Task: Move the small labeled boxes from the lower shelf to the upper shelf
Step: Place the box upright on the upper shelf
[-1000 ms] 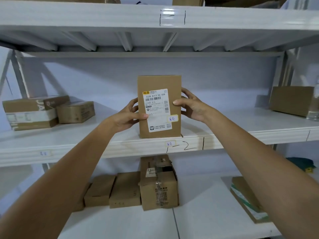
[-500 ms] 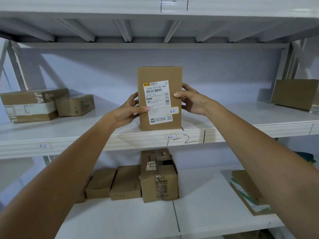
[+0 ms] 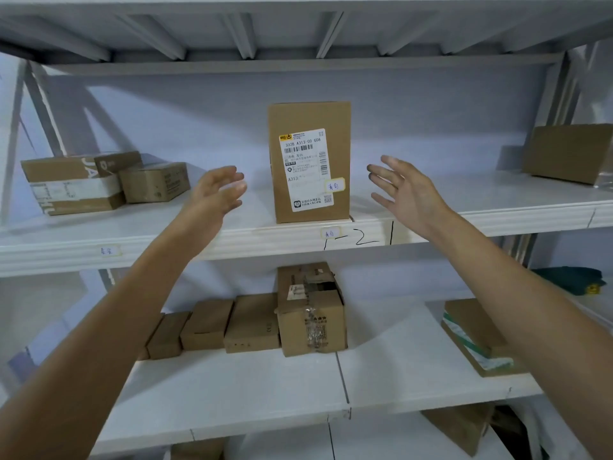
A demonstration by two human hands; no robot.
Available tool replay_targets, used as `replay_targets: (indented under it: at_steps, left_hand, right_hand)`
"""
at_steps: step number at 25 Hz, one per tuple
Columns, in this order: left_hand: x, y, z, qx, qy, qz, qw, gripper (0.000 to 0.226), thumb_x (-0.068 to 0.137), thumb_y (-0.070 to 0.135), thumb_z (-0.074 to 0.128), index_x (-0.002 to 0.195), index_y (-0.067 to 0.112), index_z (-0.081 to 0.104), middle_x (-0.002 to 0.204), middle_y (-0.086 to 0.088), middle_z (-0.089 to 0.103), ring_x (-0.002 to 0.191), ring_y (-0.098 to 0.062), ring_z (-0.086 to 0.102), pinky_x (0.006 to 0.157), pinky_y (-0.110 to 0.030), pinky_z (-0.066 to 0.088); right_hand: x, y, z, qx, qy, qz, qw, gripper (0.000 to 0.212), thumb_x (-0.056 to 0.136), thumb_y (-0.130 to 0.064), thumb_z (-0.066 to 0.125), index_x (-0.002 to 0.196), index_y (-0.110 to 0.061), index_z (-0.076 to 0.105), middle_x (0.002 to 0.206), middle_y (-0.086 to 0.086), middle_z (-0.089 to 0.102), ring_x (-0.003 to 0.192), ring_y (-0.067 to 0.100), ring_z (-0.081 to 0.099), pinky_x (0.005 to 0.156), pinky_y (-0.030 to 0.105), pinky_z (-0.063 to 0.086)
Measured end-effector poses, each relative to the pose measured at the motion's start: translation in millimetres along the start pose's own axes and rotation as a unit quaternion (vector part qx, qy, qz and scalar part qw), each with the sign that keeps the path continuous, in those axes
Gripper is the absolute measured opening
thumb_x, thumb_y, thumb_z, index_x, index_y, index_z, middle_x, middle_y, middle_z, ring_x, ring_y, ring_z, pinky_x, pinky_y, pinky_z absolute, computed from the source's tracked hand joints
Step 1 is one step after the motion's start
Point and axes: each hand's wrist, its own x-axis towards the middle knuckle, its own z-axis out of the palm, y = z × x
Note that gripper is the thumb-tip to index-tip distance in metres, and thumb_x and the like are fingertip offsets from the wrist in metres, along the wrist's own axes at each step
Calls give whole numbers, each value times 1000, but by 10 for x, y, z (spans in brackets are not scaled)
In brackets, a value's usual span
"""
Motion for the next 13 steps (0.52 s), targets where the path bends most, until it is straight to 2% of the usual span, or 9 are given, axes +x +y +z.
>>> replay_targets:
  at_steps: [2, 3, 5, 7, 9, 11, 13]
  left_hand:
    - [-256, -72, 31, -2, -48, 3, 999, 56, 63, 35, 78, 113, 20, 58, 121, -2, 62, 108, -19, 62, 94, -31, 47]
    - [-360, -146, 72, -2, -92, -15, 996, 58, 63, 37, 83, 113, 20, 59, 121, -2, 64, 107, -18, 64, 92, -30, 50]
    - [-509, -352, 235, 28, -181, -92, 979, 71, 59, 46, 90, 118, 18, 61, 124, -2, 68, 111, -19, 66, 95, -32, 52]
    - [-590, -617, 485, 64, -237, -172, 954, 77, 57, 50, 88, 122, 20, 60, 126, 0, 68, 121, -22, 63, 100, -35, 49]
    - [-634, -861, 805, 60, -257, -219, 939, 79, 57, 51, 88, 123, 19, 58, 127, 2, 68, 125, -25, 59, 102, -36, 47]
    - [-681, -1099, 1117, 18, -246, -254, 935, 74, 67, 40, 82, 128, 10, 54, 135, -6, 62, 122, -28, 57, 104, -39, 44]
    - [-705, -1348, 1473, -15, -234, -291, 928, 69, 71, 33, 73, 131, 8, 50, 138, -14, 57, 118, -28, 55, 99, -36, 45]
  right_hand:
    - [-220, 127, -67, 14, 1, 10, 1000, 48, 81, -37, 66, 124, -20, 53, 144, 9, 58, 134, 18, 53, 114, 43, 39]
    - [-334, 208, -96, 13, 2, 17, 1000, 45, 87, -35, 63, 127, -18, 53, 144, 10, 58, 134, 20, 54, 115, 44, 38]
    - [-544, 377, -162, -2, 4, 37, 999, 38, 93, -30, 58, 127, -17, 53, 140, 11, 61, 133, 23, 56, 115, 45, 37]
    - [-724, 503, -259, -21, 7, 57, 998, 35, 88, -32, 60, 121, -18, 58, 129, 8, 68, 126, 22, 62, 110, 42, 40]
    - [-848, 576, -395, -28, 21, 64, 997, 32, 88, -31, 60, 117, -19, 60, 120, 4, 71, 119, 20, 65, 107, 40, 42]
    - [-954, 624, -556, -30, 45, 79, 995, 28, 90, -28, 60, 116, -18, 59, 118, 6, 70, 118, 23, 63, 107, 42, 43]
    - [-1089, 665, -823, -39, 75, 105, 991, 17, 98, -22, 56, 114, -16, 57, 123, 12, 66, 121, 27, 58, 109, 44, 42]
